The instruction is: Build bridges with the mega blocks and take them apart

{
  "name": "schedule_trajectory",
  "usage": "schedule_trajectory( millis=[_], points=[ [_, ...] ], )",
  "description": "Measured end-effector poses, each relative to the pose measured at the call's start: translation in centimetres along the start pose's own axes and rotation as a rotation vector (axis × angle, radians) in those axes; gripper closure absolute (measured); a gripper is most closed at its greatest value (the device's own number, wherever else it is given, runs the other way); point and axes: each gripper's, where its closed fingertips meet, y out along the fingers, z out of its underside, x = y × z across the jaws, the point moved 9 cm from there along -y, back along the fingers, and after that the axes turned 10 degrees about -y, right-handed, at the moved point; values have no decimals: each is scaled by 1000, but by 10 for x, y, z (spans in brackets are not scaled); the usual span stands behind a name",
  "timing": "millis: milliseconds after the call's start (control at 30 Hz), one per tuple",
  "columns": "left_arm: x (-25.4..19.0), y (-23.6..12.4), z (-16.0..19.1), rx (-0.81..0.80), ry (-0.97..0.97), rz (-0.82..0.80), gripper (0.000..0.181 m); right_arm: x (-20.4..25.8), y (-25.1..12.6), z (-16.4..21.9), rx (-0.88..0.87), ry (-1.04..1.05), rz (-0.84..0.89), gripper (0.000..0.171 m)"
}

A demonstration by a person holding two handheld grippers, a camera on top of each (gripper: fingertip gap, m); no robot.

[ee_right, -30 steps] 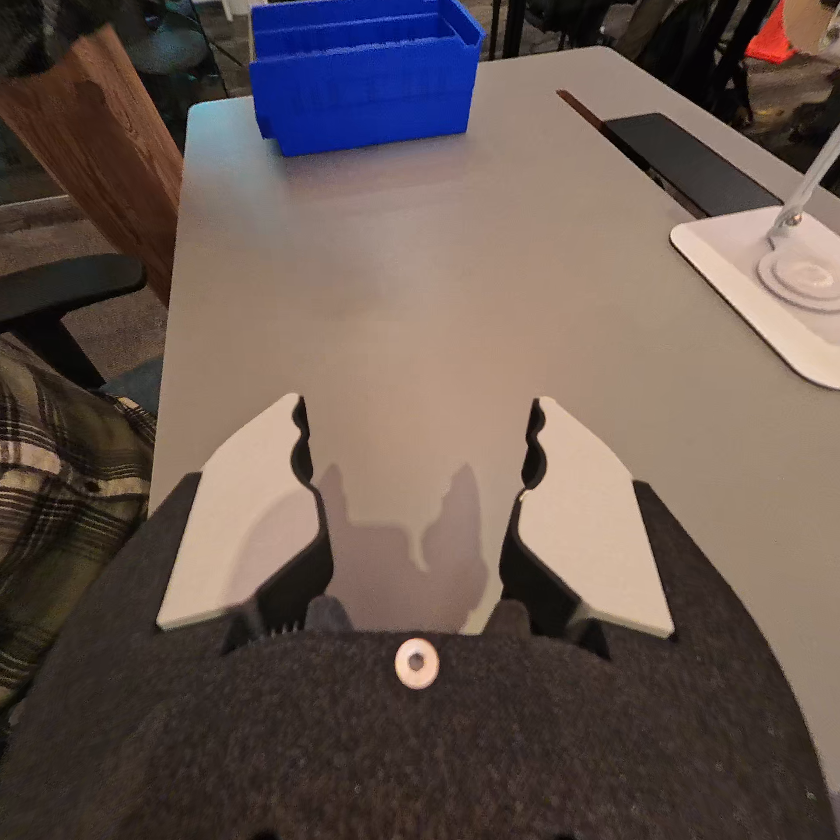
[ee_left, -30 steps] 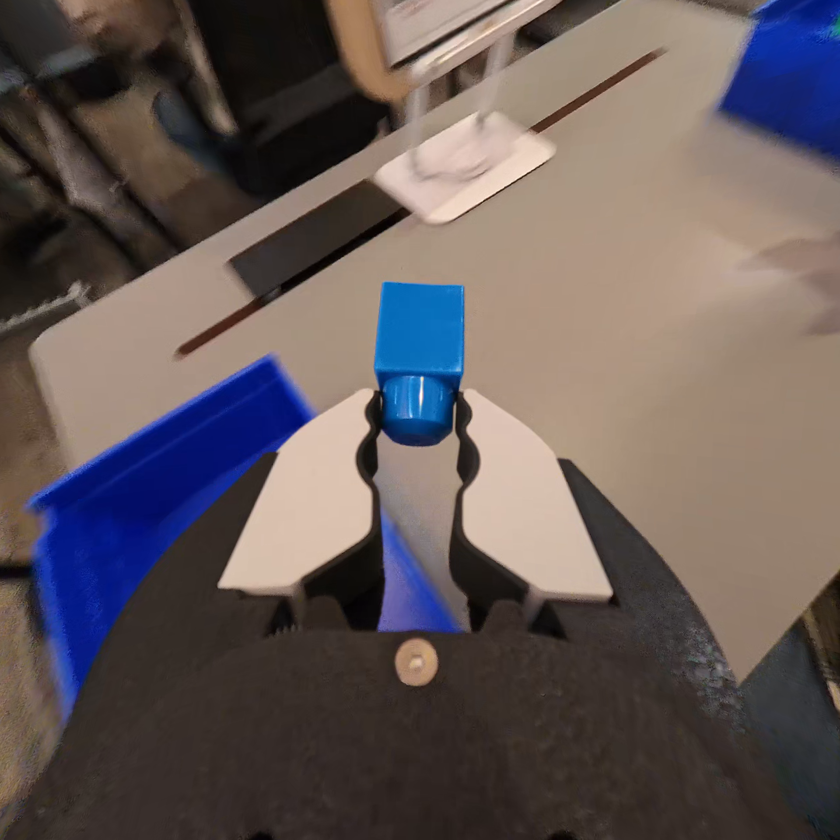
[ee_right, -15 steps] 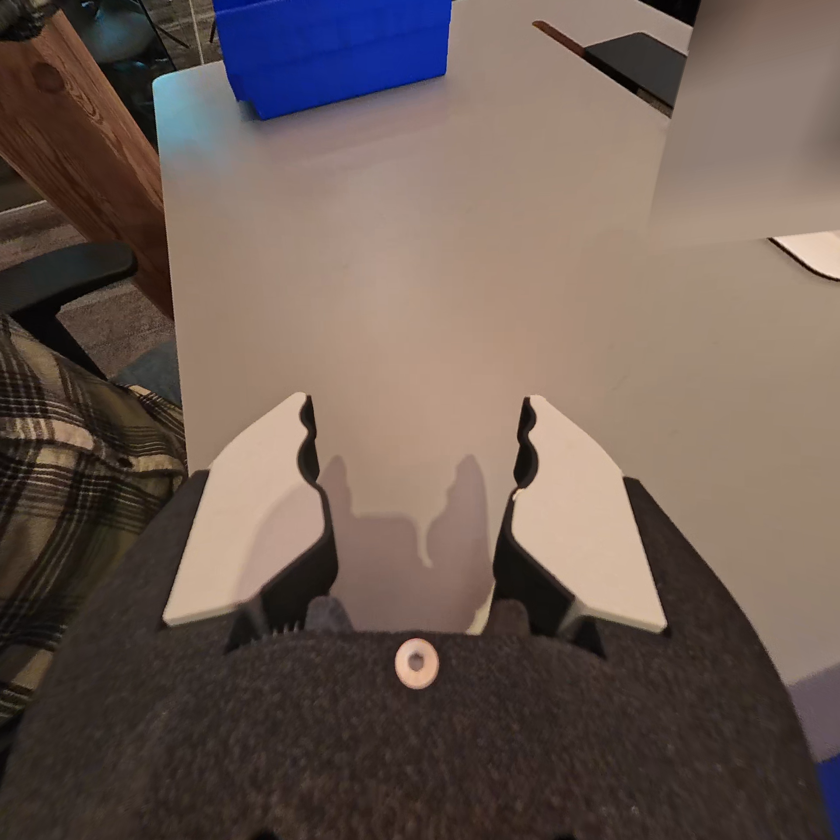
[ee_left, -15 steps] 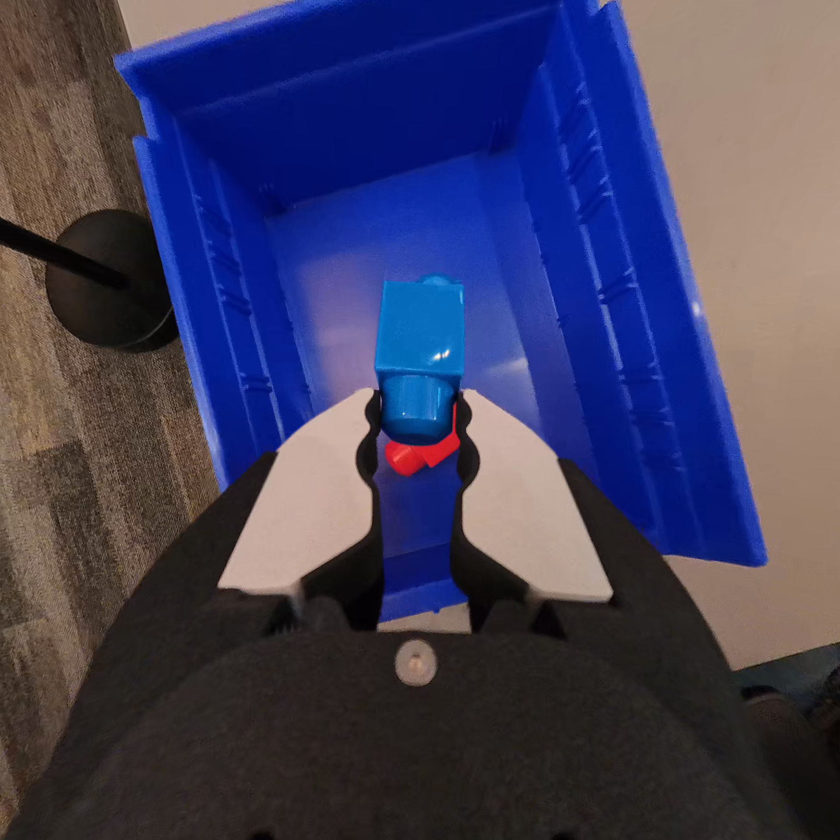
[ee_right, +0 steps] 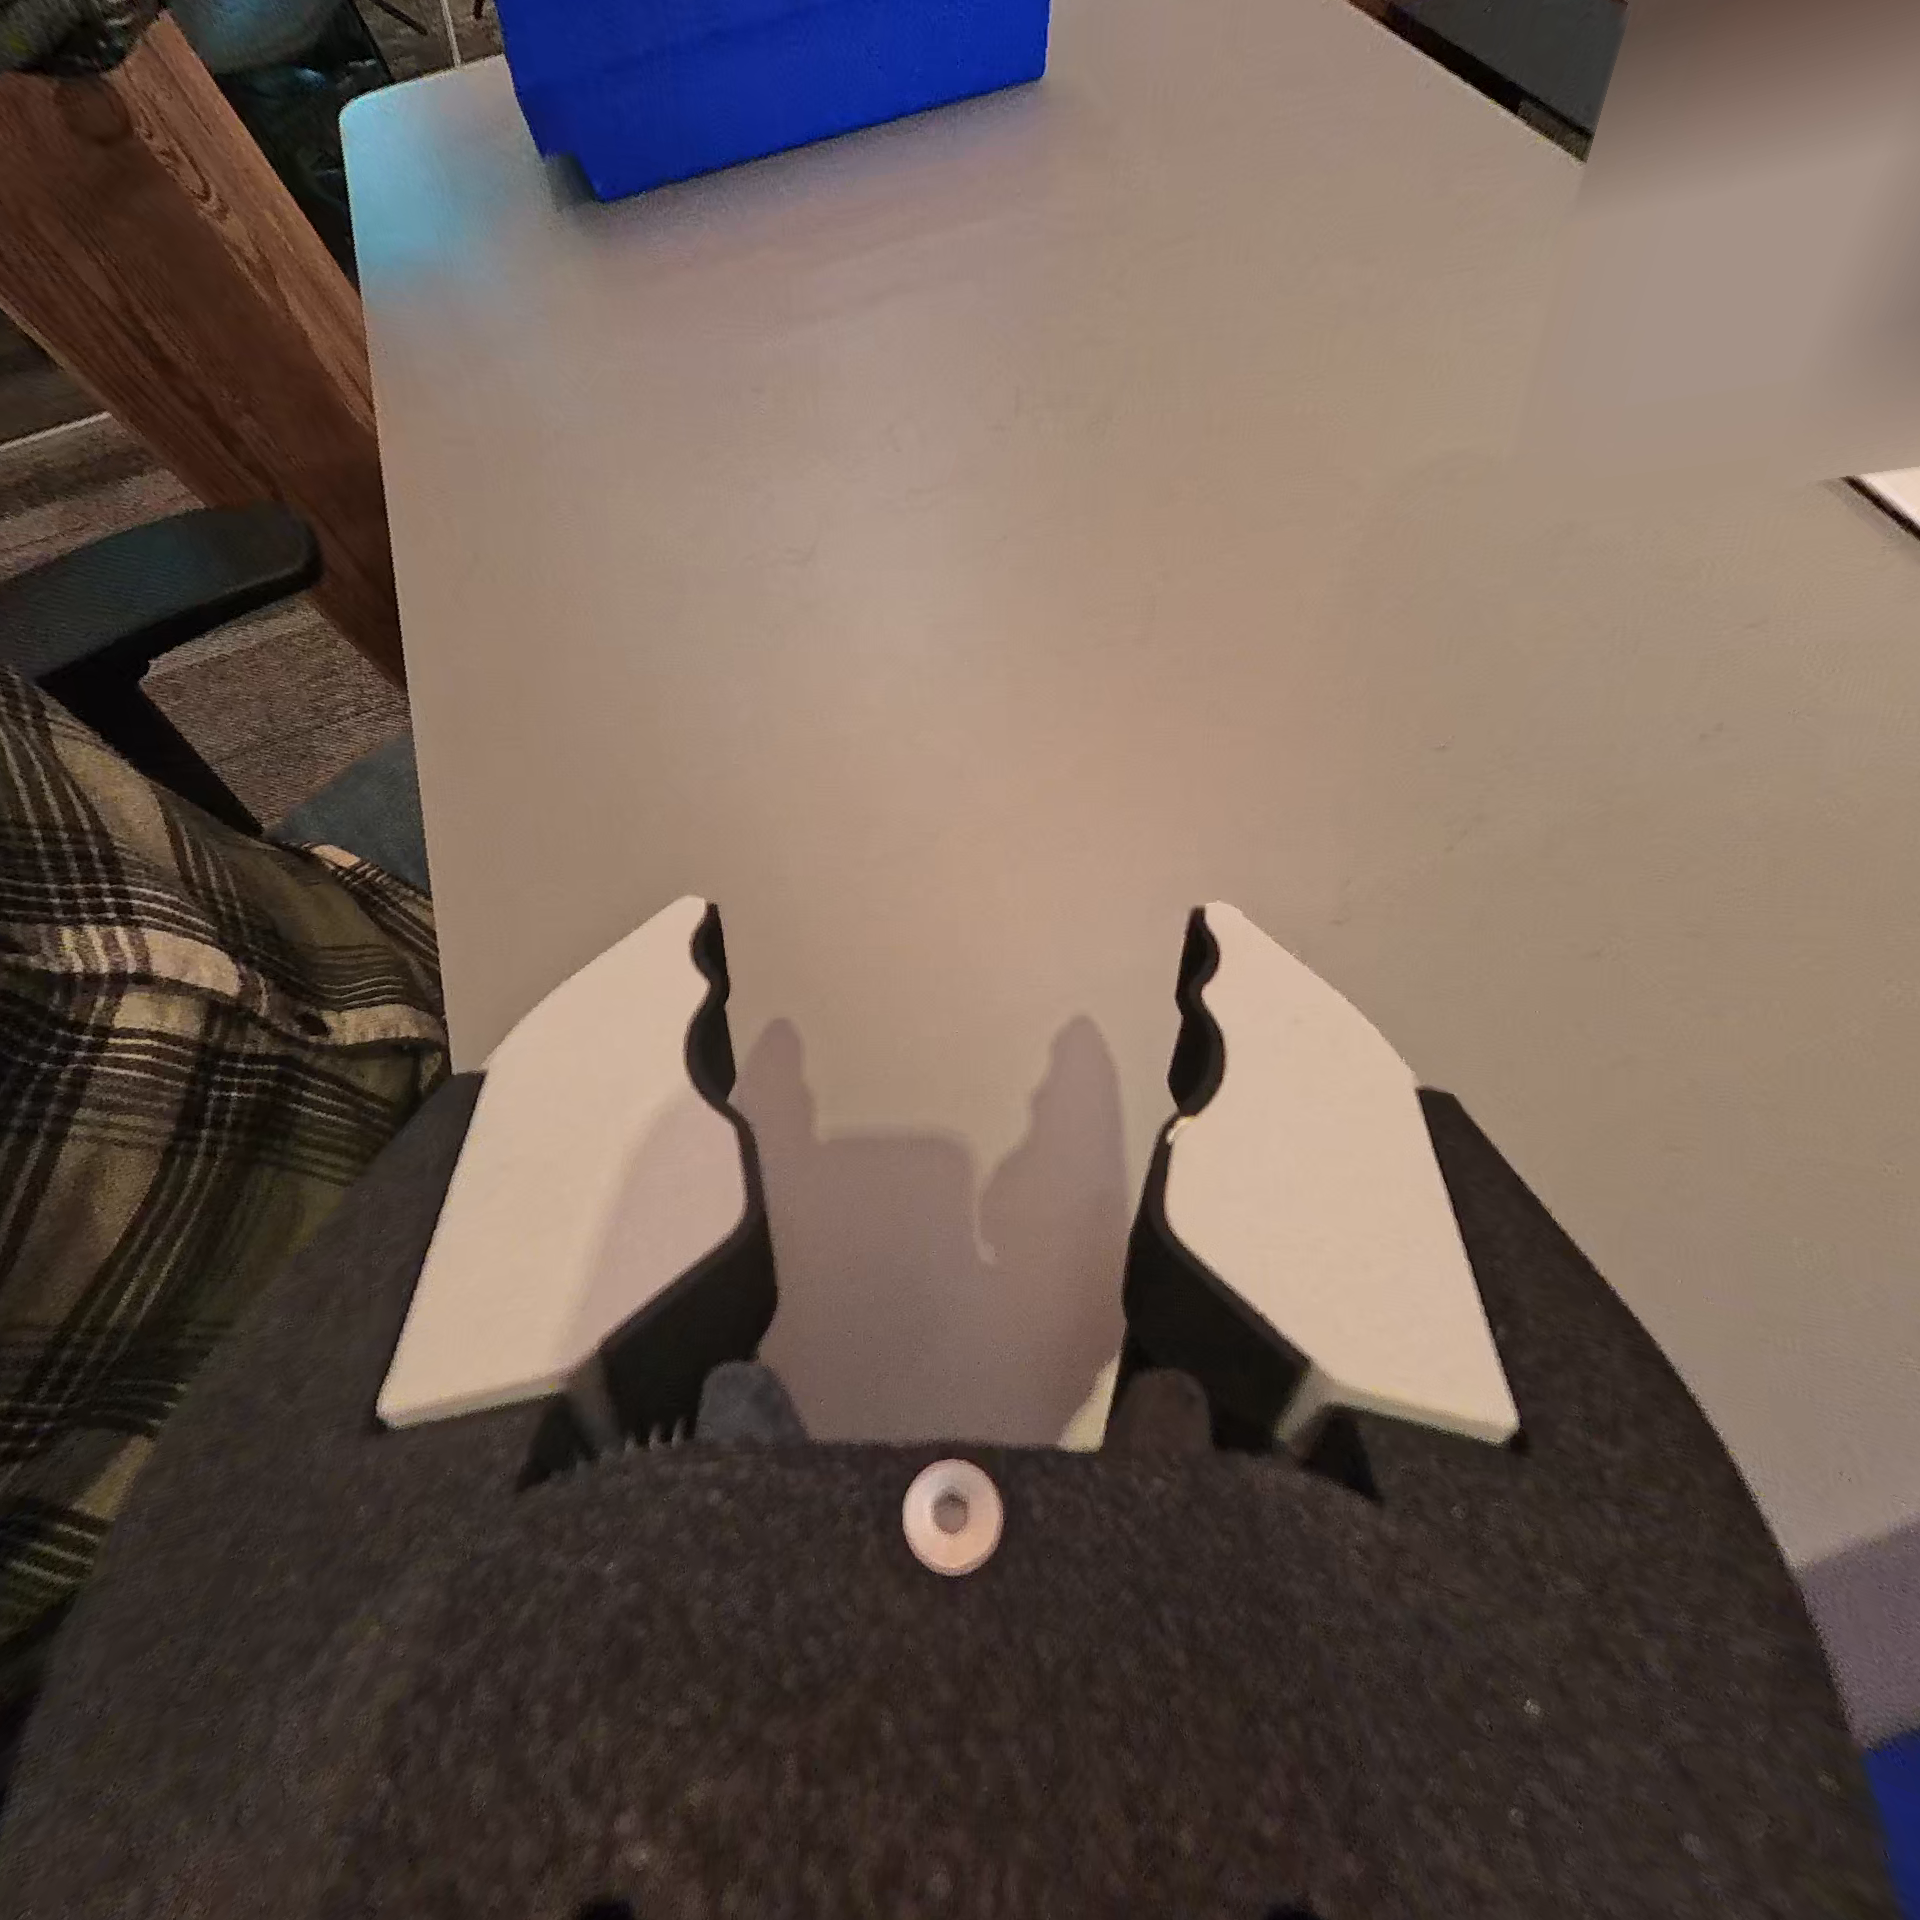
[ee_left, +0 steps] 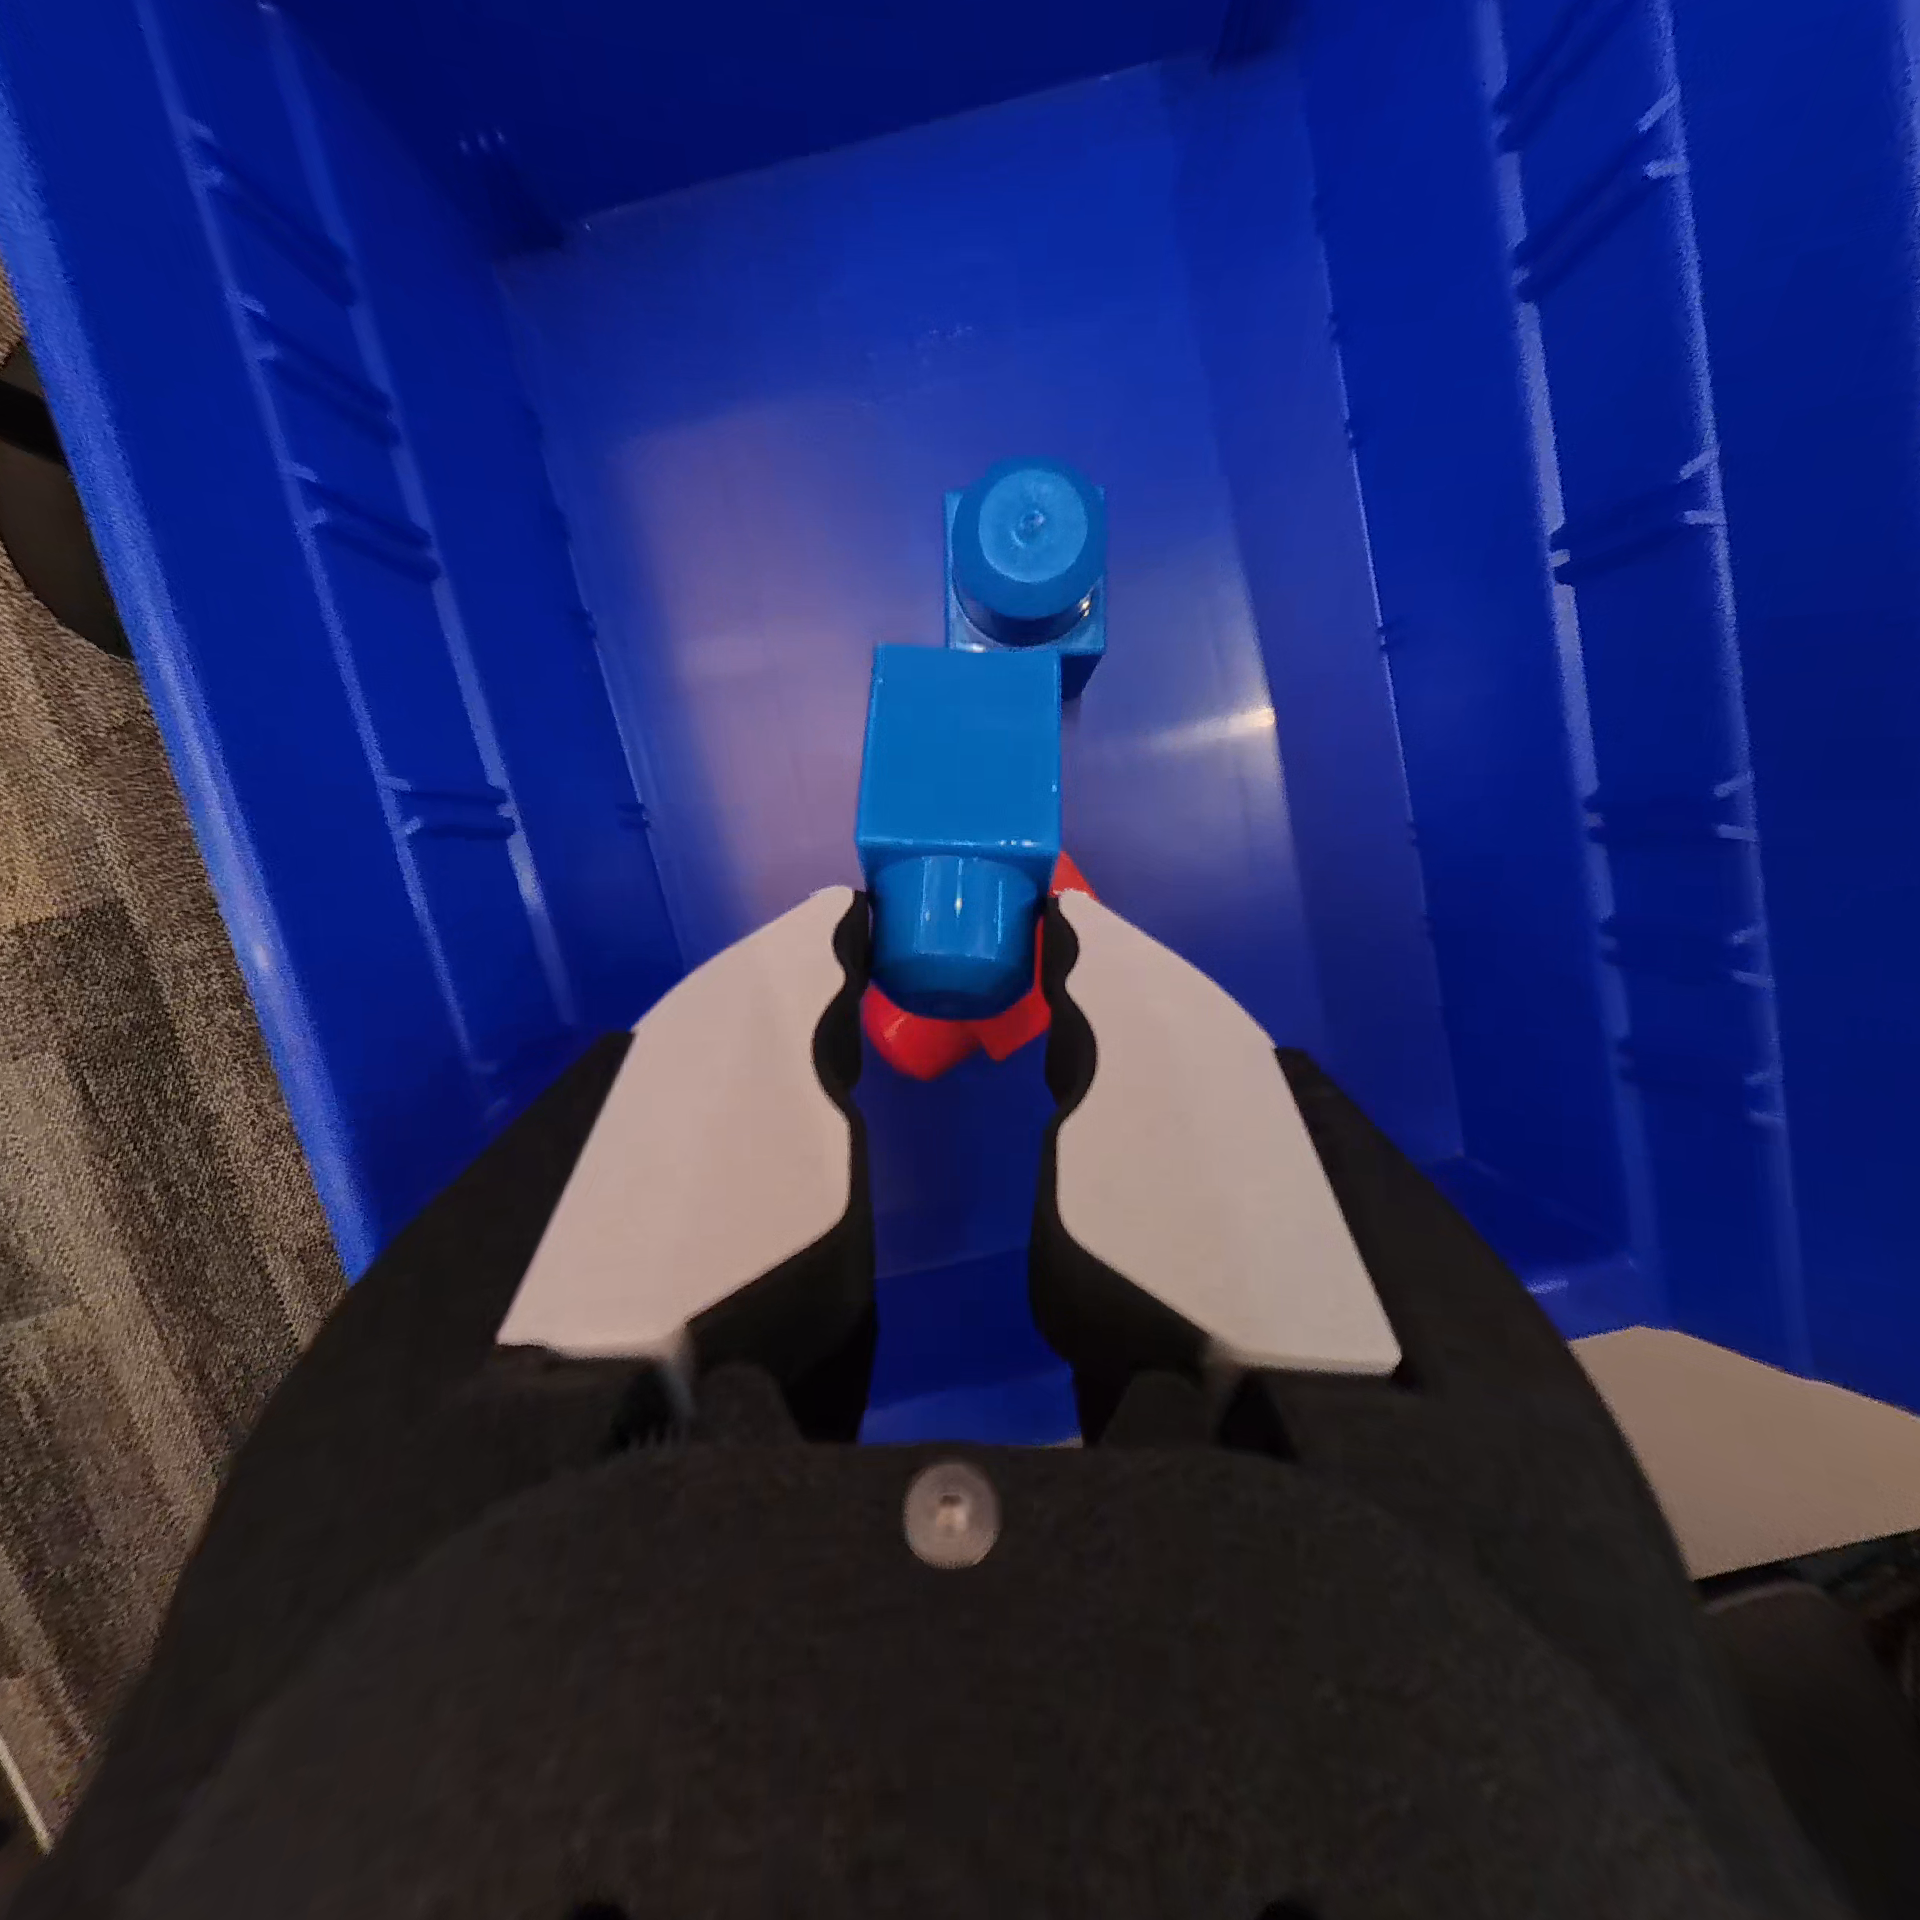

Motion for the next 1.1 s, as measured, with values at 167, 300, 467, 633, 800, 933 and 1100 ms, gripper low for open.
schedule_trajectory(
  millis=[167,300,467,633,800,933,1100],
  points=[
    [1,5,3,4,-11,17,149,2,0,3,23,-2,8,86],
    [2,6,6,-3,-22,25,149,3,-4,3,18,2,15,86],
    [2,6,7,-9,-25,30,149,6,-5,3,21,0,17,86],
    [2,5,6,-19,-26,34,149,8,-7,4,26,1,16,86],
    [2,6,6,-18,-28,36,149,9,-7,5,30,2,17,86],
    [4,8,8,-14,-37,39,149,9,-6,4,28,2,14,85],
    [8,4,7,-41,-58,12,132,9,-7,3,23,4,16,81]
  ],
)
